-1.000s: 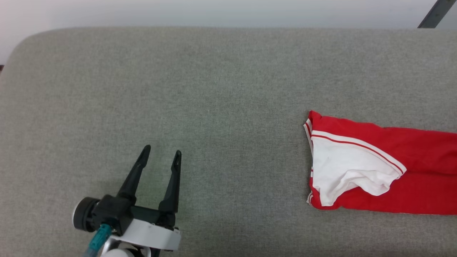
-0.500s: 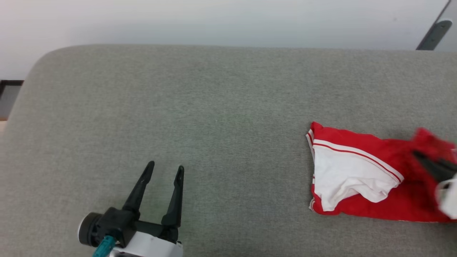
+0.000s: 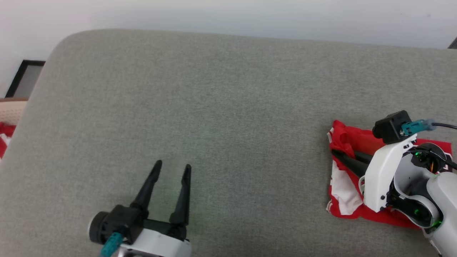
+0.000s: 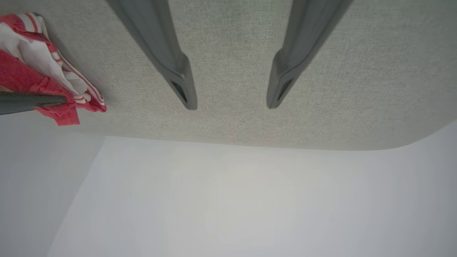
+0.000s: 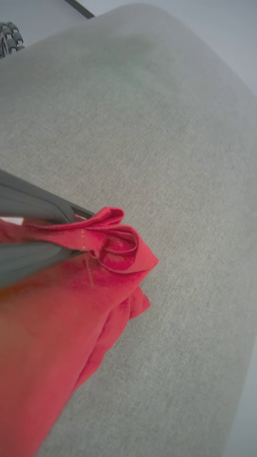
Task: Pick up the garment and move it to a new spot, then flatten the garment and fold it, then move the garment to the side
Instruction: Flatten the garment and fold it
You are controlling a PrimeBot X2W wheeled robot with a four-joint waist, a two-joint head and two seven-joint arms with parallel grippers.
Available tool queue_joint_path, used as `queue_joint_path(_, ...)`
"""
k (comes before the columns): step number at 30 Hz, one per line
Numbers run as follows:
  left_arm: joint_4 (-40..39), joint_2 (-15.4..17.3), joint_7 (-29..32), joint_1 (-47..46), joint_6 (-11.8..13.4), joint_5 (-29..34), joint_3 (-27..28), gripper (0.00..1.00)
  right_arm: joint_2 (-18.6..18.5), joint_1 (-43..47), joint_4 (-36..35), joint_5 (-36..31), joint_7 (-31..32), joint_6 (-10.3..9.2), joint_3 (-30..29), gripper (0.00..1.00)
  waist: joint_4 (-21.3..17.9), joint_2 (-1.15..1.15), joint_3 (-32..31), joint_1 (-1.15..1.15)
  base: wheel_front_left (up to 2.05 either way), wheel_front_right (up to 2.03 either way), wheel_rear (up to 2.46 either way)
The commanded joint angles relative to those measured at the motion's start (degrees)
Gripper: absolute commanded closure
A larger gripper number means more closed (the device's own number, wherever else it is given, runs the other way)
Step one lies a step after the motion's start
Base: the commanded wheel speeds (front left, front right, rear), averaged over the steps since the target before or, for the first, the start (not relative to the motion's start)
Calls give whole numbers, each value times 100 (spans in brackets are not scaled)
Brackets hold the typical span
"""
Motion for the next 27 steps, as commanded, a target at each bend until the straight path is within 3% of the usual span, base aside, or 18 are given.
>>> queue_joint_path(1,54,-25,-22,-78,-11,-43,-63,0,26,-109,160,-135,5,-9,57,100,93,0,75,0,0,0,0)
queue_joint_path(7,225,-49,-22,-179,-12,-138,-199,0,196,-254,756,-296,-225,-8,231,100,222,0,73,0,0,0,0)
queue_joint_path(8,244,-56,-22,-181,-12,-150,-197,0,214,-256,822,-293,-268,-8,272,93,228,0,61,0,0,0,0)
queue_joint_path(10,287,-59,-22,-163,-12,-164,-164,0,231,-281,926,-290,-375,-9,326,56,216,0,10,0,0,0,0)
queue_joint_path(12,320,-63,-22,-103,-12,-188,-110,0,242,-296,974,-213,-455,-8,378,0,166,0,-57,0,0,0,0)
queue_joint_path(21,417,45,-22,17,-12,-300,46,0,36,-359,1174,154,-931,-9,250,0,-252,0,-365,0,0,0,0)
queue_joint_path(27,644,168,-22,33,-12,-443,-14,0,-57,-127,1614,44,-1729,-9,-3,0,-557,0,-498,0,0,0,0)
